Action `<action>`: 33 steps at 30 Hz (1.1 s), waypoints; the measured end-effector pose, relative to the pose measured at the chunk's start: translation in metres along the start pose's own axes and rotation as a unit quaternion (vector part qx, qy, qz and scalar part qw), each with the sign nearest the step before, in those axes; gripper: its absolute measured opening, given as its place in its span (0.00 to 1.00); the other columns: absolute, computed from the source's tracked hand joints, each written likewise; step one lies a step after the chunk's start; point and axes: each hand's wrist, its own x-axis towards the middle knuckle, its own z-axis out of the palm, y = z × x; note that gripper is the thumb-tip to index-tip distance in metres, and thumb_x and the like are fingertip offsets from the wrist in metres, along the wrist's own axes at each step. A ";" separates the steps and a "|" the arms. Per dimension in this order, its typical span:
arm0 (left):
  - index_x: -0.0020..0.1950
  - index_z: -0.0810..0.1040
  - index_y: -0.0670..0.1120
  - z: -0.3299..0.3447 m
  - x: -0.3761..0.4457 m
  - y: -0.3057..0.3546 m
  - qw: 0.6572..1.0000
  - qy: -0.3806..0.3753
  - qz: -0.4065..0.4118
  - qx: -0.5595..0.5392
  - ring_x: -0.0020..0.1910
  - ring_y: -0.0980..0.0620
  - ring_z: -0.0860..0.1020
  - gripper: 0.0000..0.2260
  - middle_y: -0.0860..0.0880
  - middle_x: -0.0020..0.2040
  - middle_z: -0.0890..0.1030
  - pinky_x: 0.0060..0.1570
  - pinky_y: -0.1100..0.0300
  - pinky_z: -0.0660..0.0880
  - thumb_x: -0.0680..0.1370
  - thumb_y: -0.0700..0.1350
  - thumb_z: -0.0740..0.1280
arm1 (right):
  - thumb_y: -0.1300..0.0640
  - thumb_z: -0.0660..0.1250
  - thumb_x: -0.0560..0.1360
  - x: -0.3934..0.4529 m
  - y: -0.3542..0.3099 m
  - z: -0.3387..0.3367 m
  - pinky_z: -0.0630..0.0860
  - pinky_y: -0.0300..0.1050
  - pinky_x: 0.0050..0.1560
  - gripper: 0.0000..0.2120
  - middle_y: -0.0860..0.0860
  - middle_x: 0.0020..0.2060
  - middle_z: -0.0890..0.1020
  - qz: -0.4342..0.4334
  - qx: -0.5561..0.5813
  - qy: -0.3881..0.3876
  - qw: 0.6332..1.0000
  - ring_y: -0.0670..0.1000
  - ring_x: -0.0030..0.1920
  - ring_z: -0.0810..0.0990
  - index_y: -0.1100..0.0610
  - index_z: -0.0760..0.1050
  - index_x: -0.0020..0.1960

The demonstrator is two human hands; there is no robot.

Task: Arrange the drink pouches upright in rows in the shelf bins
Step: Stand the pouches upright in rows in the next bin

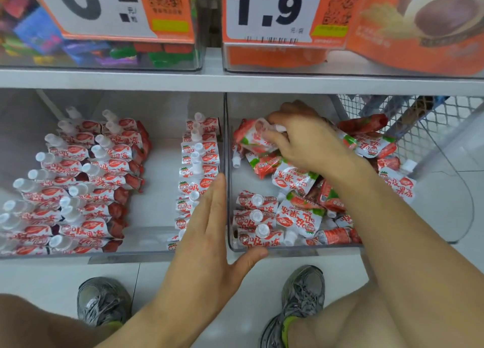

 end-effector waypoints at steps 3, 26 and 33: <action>0.79 0.49 0.49 0.001 -0.001 0.000 1.000 0.004 0.008 0.004 0.71 0.62 0.57 0.48 0.57 0.75 0.58 0.68 0.74 0.49 0.68 0.64 0.69 | 0.48 0.66 0.78 -0.015 -0.015 -0.010 0.66 0.46 0.38 0.12 0.51 0.40 0.77 -0.029 0.040 -0.028 0.998 0.52 0.39 0.74 0.54 0.77 0.43; 0.79 0.50 0.46 0.003 0.000 0.002 1.000 0.006 0.006 0.016 0.73 0.57 0.59 0.48 0.52 0.76 0.59 0.69 0.68 0.52 0.69 0.64 0.69 | 0.58 0.70 0.76 0.016 -0.004 0.026 0.73 0.50 0.65 0.19 0.51 0.65 0.76 0.036 0.140 -0.060 0.988 0.52 0.63 0.77 0.51 0.75 0.65; 0.79 0.49 0.45 0.001 -0.001 0.000 1.000 -0.008 0.008 0.010 0.73 0.58 0.58 0.47 0.51 0.76 0.60 0.69 0.73 0.49 0.69 0.64 0.68 | 0.57 0.75 0.71 0.031 -0.008 0.044 0.75 0.52 0.55 0.18 0.51 0.58 0.74 -0.032 0.013 -0.062 0.997 0.54 0.59 0.71 0.51 0.79 0.61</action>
